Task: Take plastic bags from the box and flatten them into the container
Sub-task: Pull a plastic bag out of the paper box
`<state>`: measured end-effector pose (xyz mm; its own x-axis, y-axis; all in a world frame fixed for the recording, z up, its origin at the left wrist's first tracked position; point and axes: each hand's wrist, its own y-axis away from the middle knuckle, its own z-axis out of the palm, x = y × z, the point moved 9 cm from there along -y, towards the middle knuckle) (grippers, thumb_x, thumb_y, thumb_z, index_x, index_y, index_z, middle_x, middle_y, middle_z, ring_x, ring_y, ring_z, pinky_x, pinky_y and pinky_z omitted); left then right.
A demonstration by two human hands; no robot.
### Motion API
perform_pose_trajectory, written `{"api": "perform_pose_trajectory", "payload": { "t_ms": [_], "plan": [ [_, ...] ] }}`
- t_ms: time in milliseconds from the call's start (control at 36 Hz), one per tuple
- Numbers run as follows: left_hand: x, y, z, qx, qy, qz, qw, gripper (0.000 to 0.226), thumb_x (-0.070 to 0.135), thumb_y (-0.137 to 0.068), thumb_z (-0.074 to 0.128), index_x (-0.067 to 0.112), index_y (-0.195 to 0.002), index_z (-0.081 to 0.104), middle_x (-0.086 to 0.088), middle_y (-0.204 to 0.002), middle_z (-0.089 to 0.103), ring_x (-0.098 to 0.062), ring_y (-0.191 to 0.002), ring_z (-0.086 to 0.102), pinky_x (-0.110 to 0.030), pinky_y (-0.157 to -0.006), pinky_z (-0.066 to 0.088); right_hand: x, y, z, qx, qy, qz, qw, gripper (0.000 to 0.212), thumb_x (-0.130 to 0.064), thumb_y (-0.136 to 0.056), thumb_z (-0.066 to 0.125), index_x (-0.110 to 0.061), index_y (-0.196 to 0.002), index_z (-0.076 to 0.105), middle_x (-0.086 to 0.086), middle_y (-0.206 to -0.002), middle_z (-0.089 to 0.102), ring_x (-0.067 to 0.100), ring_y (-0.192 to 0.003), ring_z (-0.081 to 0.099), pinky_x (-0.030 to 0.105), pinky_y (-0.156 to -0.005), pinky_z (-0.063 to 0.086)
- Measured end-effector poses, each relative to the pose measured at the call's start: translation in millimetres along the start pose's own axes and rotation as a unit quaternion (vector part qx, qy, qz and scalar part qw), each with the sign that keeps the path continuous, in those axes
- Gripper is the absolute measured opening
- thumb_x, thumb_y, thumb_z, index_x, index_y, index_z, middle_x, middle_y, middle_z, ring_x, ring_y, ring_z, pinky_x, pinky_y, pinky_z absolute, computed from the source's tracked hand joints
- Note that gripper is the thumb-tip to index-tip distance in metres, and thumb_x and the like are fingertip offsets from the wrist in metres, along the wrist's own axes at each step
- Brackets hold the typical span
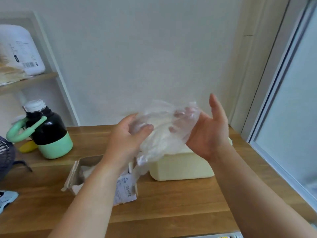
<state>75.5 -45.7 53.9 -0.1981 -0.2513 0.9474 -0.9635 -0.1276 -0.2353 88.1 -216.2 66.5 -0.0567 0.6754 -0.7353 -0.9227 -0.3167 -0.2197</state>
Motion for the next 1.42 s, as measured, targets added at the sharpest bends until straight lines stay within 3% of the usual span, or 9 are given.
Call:
{"api": "perform_pose_trajectory", "payload": {
  "t_ms": [167,361,583,695,861,917,1056,1278,1417],
  "plan": [
    [15.7,-16.1,9.4,-0.002,-0.06,0.042,0.997,0.017,0.034,-0.084,0.072,0.032,-0.1,0.066,0.018,-0.107,0.067,0.0,-0.103,0.061,-0.021,-0.08,0.046,-22.2,-0.6,-48.2,0.148,0.211,0.0,0.966,0.072,-0.037,-0.065,0.081,-0.016,-0.128,0.053,0.008,-0.117,0.062,0.026,-0.107,0.062,0.047,-0.093,0.051],
    [20.3,-25.2,24.9,-0.087,-0.13,0.042,0.987,0.005,0.034,-0.092,0.062,0.032,-0.089,0.065,0.023,-0.083,0.07,-0.004,-0.089,0.063,-0.014,-0.055,0.045,-39.1,3.9,-65.5,0.215,0.236,-0.013,0.948,0.007,-0.018,-0.089,0.064,-0.013,-0.094,0.064,0.004,-0.082,0.059,0.017,-0.073,0.058,0.033,-0.066,0.054],
    [5.4,-33.7,16.0,-0.032,-0.166,-0.004,0.986,0.033,0.032,-0.091,0.063,0.028,-0.122,0.053,0.016,-0.126,0.051,-0.008,-0.114,0.049,-0.028,-0.086,0.045,-25.7,-1.1,-63.4,0.173,0.22,0.014,0.96,0.016,-0.005,-0.093,0.055,-0.014,-0.081,0.058,0.003,-0.073,0.06,0.015,-0.066,0.053,0.03,-0.062,0.054],
    [36.8,-18.5,5.4,0.109,-0.27,0.133,0.947,0.058,0.032,-0.086,0.068,0.022,-0.139,0.044,0.002,-0.138,0.037,-0.017,-0.129,0.032,-0.029,-0.105,0.025,-16.7,-1.8,-57.0,0.155,0.197,0.017,0.968,0.015,-0.004,-0.093,0.054,-0.012,-0.082,0.057,0.006,-0.08,0.059,0.017,-0.067,0.054,0.033,-0.068,0.055],
    [20.9,-6.1,68.4,-0.151,-0.207,0.109,0.961,0.065,0.063,-0.074,0.063,0.037,-0.133,0.053,0.023,-0.125,0.054,0.003,-0.108,0.056,-0.027,-0.095,0.046,6.7,-0.9,-29.5,0.058,0.145,0.057,0.986,0.016,0.002,-0.095,0.048,-0.009,-0.083,0.049,0.018,-0.097,0.064,0.027,-0.078,0.066,0.038,-0.079,0.057],
    [18.8,-7.5,67.2,-0.121,-0.181,0.132,0.967,0.042,0.045,-0.084,0.069,0.032,-0.123,0.064,0.018,-0.108,0.067,0.004,-0.09,0.064,-0.023,-0.082,0.051,11.8,-0.3,-28.7,0.051,0.161,0.079,0.982,0.006,-0.004,-0.095,0.05,-0.006,-0.09,0.052,0.026,-0.107,0.065,0.037,-0.094,0.067,0.048,-0.09,0.052],
    [19.1,-13.9,49.3,-0.048,-0.128,0.152,0.979,0.012,0.025,-0.089,0.068,0.024,-0.098,0.076,0.008,-0.077,0.073,-0.001,-0.073,0.063,-0.022,-0.069,0.048,-4.2,-2.6,-45.0,0.134,0.207,0.069,0.967,0.016,-0.019,-0.096,0.054,-0.009,-0.083,0.055,0.013,-0.086,0.065,0.022,-0.065,0.055,0.038,-0.069,0.054],
    [20.1,-19.9,-3.7,0.156,-0.052,0.146,0.976,0.022,0.012,-0.1,0.047,0.025,-0.099,0.064,0.02,-0.093,0.064,0.006,-0.085,0.059,-0.014,-0.076,0.044,-26.1,0.2,-76.7,0.266,0.234,0.004,0.935,0.011,-0.008,-0.095,0.051,-0.015,-0.088,0.049,0.006,-0.088,0.061,0.017,-0.067,0.051,0.025,-0.056,0.044],
    [35.8,-13.3,-31.6,0.213,-0.028,0.17,0.962,0.037,0.003,-0.087,0.04,0.034,-0.077,0.057,0.018,-0.077,0.055,0.002,-0.07,0.049,-0.014,-0.062,0.037,-39.7,15.0,-111.5,0.396,0.292,-0.006,0.87,0.019,0.002,-0.093,0.045,-0.017,-0.087,0.045,0.006,-0.097,0.055,0.011,-0.06,0.056,0.037,-0.076,0.058]
  ]
}}
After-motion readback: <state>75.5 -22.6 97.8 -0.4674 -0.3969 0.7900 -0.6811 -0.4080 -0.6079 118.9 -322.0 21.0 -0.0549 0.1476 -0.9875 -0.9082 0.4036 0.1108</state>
